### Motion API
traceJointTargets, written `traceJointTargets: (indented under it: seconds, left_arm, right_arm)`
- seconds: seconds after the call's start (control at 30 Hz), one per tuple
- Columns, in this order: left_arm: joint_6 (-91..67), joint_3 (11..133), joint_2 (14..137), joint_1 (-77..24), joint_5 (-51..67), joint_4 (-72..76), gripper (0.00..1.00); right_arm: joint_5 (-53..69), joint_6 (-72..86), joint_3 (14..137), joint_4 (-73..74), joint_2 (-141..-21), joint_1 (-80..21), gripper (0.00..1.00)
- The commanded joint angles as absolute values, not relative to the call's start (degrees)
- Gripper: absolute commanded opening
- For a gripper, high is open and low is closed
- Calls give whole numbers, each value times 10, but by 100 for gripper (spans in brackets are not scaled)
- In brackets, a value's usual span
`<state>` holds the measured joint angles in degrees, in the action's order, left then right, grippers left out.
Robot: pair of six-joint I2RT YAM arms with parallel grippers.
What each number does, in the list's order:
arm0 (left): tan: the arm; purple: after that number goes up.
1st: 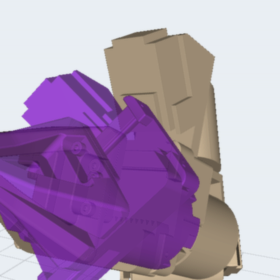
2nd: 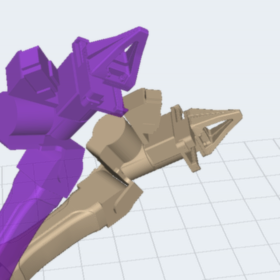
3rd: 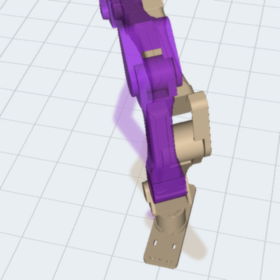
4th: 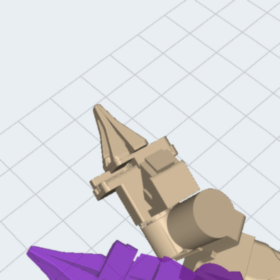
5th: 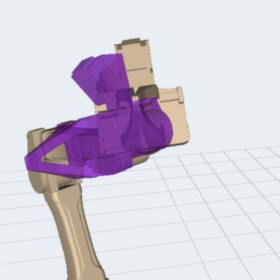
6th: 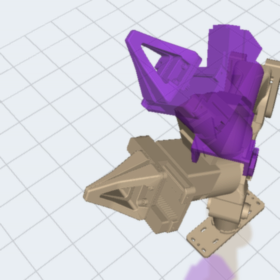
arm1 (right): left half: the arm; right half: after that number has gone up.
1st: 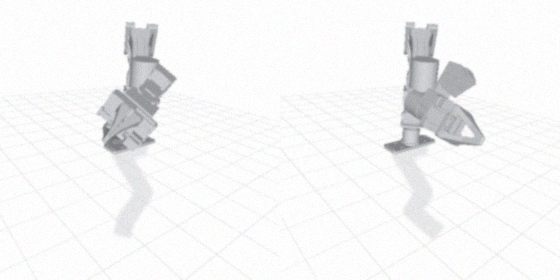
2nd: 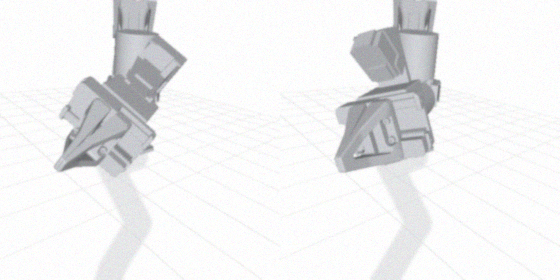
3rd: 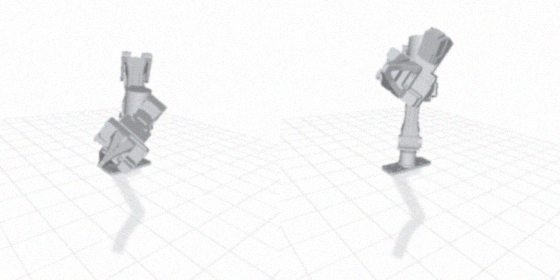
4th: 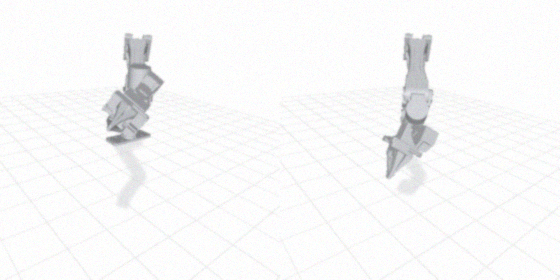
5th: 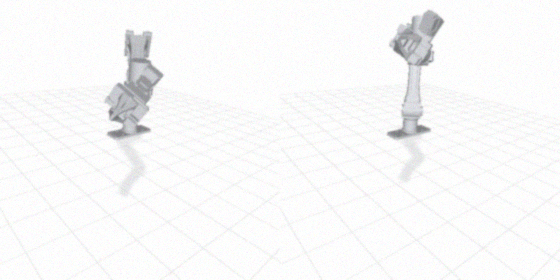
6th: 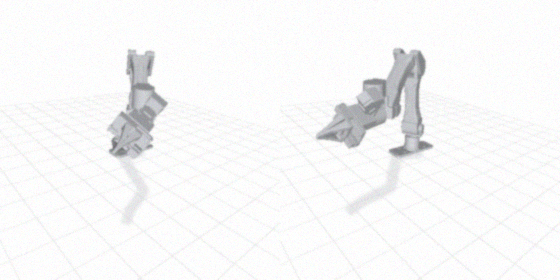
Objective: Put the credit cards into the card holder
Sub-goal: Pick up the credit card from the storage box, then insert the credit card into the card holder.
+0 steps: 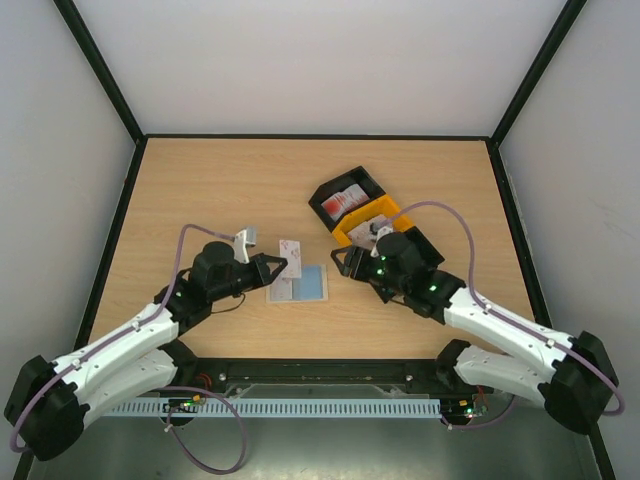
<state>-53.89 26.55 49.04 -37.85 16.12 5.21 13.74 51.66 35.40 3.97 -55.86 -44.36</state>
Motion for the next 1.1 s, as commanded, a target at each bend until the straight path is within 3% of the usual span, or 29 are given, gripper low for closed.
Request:
traceJointTargets:
  seconds: [0.0, 0.23, 0.5, 1.07]
  left_arm:
    - [-550, 219, 487, -377, 112, 78, 3]
    - [-551, 186, 568, -376, 126, 152, 3]
    - [-552, 177, 619, -371, 97, 164, 3]
    - [-559, 154, 660, -364, 123, 216, 3]
  right_arm:
    - [5, 452, 360, 128, -610, -507, 65]
    - [-66, 434, 369, 109, -723, -587, 72]
    - [-70, 449, 411, 76, -847, -602, 69]
    - [-19, 432, 402, 52, -890, -602, 61]
